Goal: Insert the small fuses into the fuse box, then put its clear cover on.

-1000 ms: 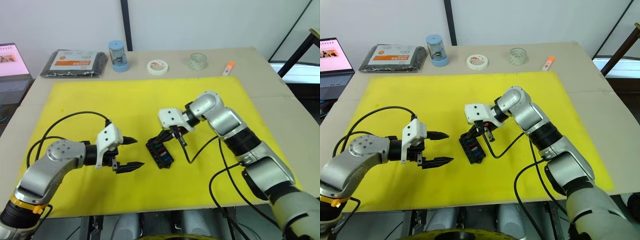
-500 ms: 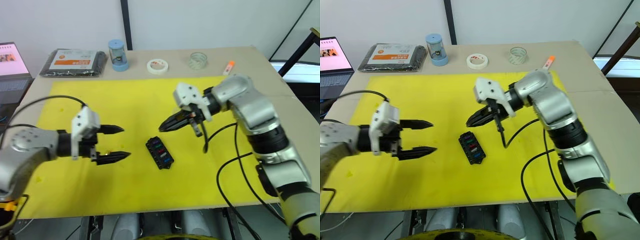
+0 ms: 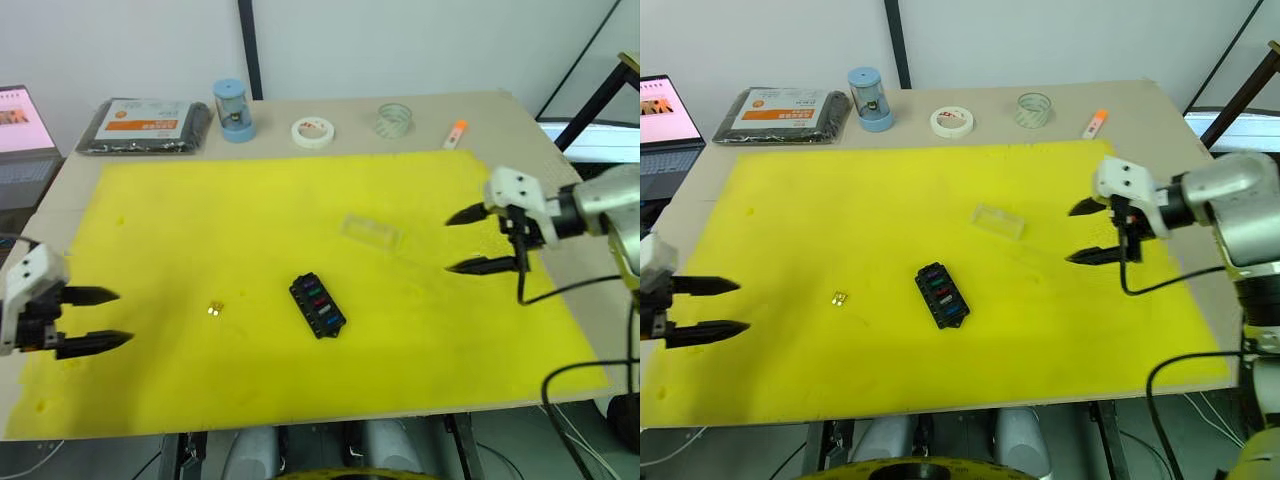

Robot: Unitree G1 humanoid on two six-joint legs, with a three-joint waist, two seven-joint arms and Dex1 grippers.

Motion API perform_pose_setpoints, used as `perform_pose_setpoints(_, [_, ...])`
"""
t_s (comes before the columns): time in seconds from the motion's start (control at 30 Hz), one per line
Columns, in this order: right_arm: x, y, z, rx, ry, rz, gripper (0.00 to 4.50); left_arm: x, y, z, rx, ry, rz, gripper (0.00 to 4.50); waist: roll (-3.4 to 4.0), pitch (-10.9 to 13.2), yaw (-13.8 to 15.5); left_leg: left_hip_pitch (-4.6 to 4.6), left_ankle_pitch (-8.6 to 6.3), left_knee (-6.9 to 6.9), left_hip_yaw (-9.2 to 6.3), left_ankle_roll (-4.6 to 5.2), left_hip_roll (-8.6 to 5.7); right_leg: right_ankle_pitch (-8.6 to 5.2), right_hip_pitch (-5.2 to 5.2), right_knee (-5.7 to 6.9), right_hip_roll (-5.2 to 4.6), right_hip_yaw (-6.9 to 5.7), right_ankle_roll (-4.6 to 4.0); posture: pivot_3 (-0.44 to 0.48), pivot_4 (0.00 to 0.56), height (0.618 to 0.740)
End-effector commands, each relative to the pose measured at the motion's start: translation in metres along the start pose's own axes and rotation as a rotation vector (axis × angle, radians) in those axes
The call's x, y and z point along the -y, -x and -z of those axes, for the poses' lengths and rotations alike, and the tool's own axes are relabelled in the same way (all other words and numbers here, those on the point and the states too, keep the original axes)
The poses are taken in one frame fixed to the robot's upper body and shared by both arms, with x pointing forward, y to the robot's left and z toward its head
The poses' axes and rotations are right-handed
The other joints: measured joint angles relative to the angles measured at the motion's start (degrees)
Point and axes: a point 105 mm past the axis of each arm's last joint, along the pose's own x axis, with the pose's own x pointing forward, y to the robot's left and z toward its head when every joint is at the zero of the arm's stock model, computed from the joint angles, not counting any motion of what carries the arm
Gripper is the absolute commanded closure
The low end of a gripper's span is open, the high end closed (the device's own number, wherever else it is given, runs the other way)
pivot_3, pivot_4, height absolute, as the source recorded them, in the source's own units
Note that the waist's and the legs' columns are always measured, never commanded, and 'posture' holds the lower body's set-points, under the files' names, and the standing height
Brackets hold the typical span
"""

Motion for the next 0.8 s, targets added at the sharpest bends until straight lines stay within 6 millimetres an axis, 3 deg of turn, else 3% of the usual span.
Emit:
perform_pose_setpoints(0.03, [0.01, 0.024, 0.021, -0.056, -0.019, 0.094, 0.03, -0.01, 0.015, 0.003, -0.024, -0.035, -0.044, 0.0, 0.02, 0.0, 0.1, 0.0, 0.0, 0.0, 0.01, 0.0, 0.01, 0.0, -0.01, 0.01, -0.01, 0.0, 0.0, 0.0, 0.15, 0.74])
perform_pose_setpoints(0.17, [0.011, 0.033, 0.044, -0.106, -0.064, 0.135, 0.03, -0.013, 0.017, 0.008, -0.024, -0.025, -0.053, 0.0, 0.03, 0.0, 0.0, -0.03, 0.01, 0.0, 0.06, -0.01, 0.05, 0.01, -0.07, 0.03, -0.04, 0.04, 0.01, 0.0, 0.15, 0.74])
perform_pose_setpoints(0.33, [0.013, 0.029, 0.033, -0.067, -0.044, 0.146, 0.03, -0.01, 0.01, 0.004, -0.008, -0.034, -0.026, 0.0, 0.09, 0.0, -0.2, -0.02, 0.01, 0.0, 0.08, -0.01, 0.09, 0.01, -0.11, 0.07, -0.02, 0.06, 0.02, 0.0, 0.15, 0.74])
perform_pose_setpoints(0.6, [-0.004, -0.007, -0.061, 0.201, 0.083, 0.011, 0.03, 0.013, -0.019, -0.025, 0.091, -0.011, 0.128, 0.0, 0.11, 0.1, 0.0, -0.05, 0.07, 0.0, 0.04, -0.12, 0.12, 0.02, -0.13, 0.11, -0.01, 0.09, 0.03, 0.0, 0.15, 0.74])
perform_pose_setpoints(0.8, [-0.053, -0.059, -0.133, 0.334, 0.243, -0.224, 0.03, 0.03, -0.039, -0.048, 0.191, 0.167, 0.326, 0.0, 0.03, 0.0, 0.1, -0.06, 0.05, 0.02, 0.0, -0.08, 0.1, 0.03, -0.1, 0.13, -0.02, 0.09, 0.03, 0.0, 0.15, 0.74])
